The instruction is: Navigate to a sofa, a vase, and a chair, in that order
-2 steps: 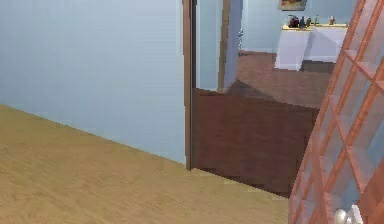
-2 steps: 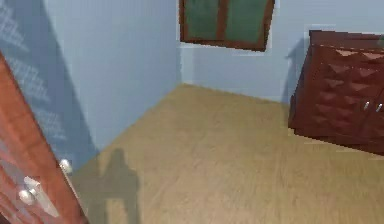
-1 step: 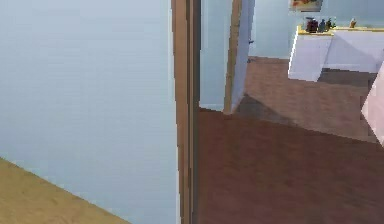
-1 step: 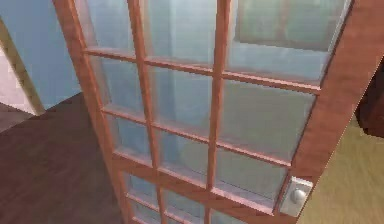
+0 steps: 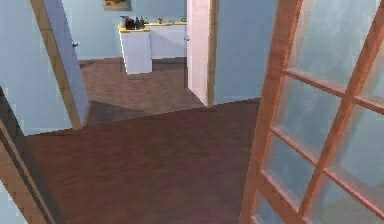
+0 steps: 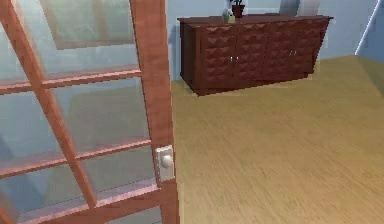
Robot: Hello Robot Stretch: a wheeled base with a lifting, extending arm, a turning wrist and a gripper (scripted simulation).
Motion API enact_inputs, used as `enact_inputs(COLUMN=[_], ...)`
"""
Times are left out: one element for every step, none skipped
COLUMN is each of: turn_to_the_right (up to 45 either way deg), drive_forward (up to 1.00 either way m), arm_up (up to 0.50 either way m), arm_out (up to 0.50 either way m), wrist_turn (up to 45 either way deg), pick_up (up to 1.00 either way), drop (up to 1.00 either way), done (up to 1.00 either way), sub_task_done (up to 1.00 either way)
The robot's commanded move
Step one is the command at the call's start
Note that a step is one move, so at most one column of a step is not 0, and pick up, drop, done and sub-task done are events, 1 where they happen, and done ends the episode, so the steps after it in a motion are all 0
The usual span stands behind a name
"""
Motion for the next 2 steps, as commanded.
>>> enact_inputs(turn_to_the_right=[3.0, 0.0], drive_forward=[0.00, 0.65], arm_up=[0.00, 0.00], arm_out=[0.00, 0.00], wrist_turn=[0.0, 0.0], pick_up=[0.00, 0.00], drop=[0.00, 0.00], done=[0.00, 0.00], sub_task_done=[0.00, 0.00])
